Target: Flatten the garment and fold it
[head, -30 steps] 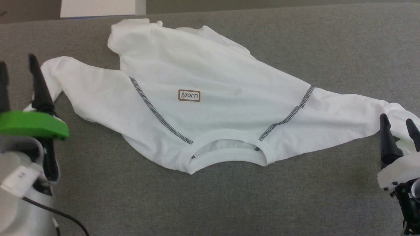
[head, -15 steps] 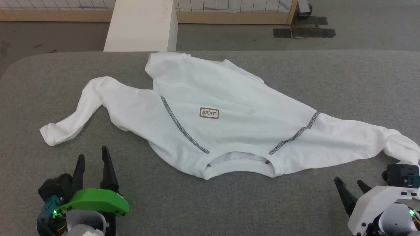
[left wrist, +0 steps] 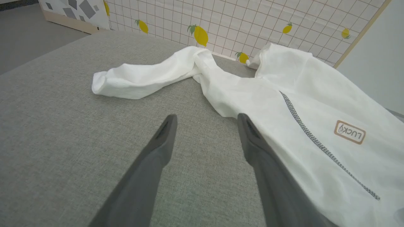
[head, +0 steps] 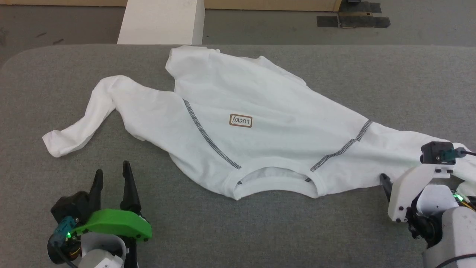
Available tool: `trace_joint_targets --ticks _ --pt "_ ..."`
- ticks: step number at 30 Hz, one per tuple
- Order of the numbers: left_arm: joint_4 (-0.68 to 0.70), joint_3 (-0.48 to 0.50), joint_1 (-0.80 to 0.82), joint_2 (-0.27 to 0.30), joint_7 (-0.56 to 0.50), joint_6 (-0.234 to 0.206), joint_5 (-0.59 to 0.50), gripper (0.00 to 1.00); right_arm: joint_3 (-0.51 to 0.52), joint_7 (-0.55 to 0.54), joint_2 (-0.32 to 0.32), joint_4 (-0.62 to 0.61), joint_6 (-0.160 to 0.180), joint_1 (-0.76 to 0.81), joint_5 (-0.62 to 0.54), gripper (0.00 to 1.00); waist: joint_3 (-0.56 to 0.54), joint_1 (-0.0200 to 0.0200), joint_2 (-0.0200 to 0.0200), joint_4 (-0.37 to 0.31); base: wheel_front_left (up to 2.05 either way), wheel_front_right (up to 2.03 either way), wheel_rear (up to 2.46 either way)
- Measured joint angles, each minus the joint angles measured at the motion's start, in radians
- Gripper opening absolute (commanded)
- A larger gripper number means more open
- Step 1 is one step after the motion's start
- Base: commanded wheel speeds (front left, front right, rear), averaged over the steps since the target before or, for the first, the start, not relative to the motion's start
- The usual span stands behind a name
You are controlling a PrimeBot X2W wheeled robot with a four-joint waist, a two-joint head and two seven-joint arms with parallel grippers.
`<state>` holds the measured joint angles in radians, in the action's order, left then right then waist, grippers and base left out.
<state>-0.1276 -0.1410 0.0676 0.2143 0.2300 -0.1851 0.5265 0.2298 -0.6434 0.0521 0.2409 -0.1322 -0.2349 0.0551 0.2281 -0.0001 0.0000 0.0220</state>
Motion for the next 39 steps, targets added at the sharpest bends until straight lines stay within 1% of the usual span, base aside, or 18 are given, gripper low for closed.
trace_joint_targets --ticks 5,6,8,14,18,22,26,29,32,35,36,37,39 --pt "-0.013 -0.007 0.009 -0.002 0.0 0.002 0.0 1.0 -0.009 0.013 0.004 0.045 0.0 -0.049 -0.031 1.0 0.021 0.0 0.0 0.008 0.0 0.0 0.0" --pt "-0.017 -0.009 0.011 -0.002 0.0 0.006 0.0 1.0 -0.01 0.013 0.006 0.049 0.0 -0.054 -0.031 0.36 0.024 0.0 0.0 0.01 0.0 0.0 0.0" --pt "-0.024 -0.014 0.015 -0.002 0.0 0.008 0.001 1.0 -0.013 0.013 0.01 0.052 0.0 -0.059 -0.032 0.0 0.027 0.0 0.0 0.014 0.0 0.0 0.0" --pt "-0.035 -0.028 0.018 -0.009 -0.013 0.019 0.013 1.0 -0.01 0.018 0.002 0.038 0.0 -0.052 -0.03 0.0 0.016 0.0 0.0 0.017 0.0 0.0 0.0" --pt "-0.03 -0.039 0.047 -0.03 -0.076 0.041 0.061 1.0 -0.007 0.019 0.001 0.0 0.0 -0.016 -0.017 0.0 0.005 0.0 0.0 0.016 0.0 0.0 0.0" --pt "-0.052 -0.049 0.136 -0.026 -0.205 0.043 0.088 1.0 -0.022 0.009 0.0 -0.042 0.0 0.013 0.0 0.0 0.001 0.0 0.0 0.008 0.0 0.0 0.0" --pt "-0.128 -0.1 0.231 -0.015 -0.409 0.016 0.1 1.0 -0.043 0.0 -0.001 -0.078 0.0 0.025 0.014 0.0 0.003 0.0 0.0 -0.01 0.0 0.0 0.0" --pt "-0.195 -0.143 0.278 0.009 -0.544 -0.001 0.096 1.0 -0.057 0.0 -0.002 -0.091 0.0 0.026 0.031 0.0 0.008 0.0 0.0 -0.028 0.0 0.0 0.0" --pt "-0.228 -0.169 0.311 0.035 -0.618 -0.019 0.071 1.0 -0.065 0.0 -0.002 -0.1 0.0 0.026 0.042 0.0 0.017 0.0 0.0 -0.047 0.0 0.0 0.0" --pt "-0.243 -0.175 0.331 0.045 -0.654 -0.018 0.072 1.0 -0.067 0.001 -0.002 -0.103 0.0 0.027 0.051 0.0 0.028 0.0 0.0 -0.063 0.0 0.0 0.0" --pt "-0.245 -0.179 0.334 0.047 -0.664 -0.017 0.072 0.67 -0.067 0.001 -0.002 -0.105 0.0 0.027 0.052 0.0 0.032 0.0 0.0 -0.068 0.0 0.0 0.0" --pt "-0.244 -0.179 0.336 0.05 -0.668 -0.01 0.075 0.0 -0.066 0.001 -0.002 -0.107 0.0 0.028 0.053 0.0 0.035 0.0 0.0 -0.072 0.0 0.0 0.0" --pt "-0.243 -0.18 0.336 0.057 -0.677 0.004 0.082 0.0 -0.066 0.007 -0.002 -0.108 0.0 0.03 0.054 0.0 0.041 0.0 0.0 -0.078 0.0 0.0 0.0"
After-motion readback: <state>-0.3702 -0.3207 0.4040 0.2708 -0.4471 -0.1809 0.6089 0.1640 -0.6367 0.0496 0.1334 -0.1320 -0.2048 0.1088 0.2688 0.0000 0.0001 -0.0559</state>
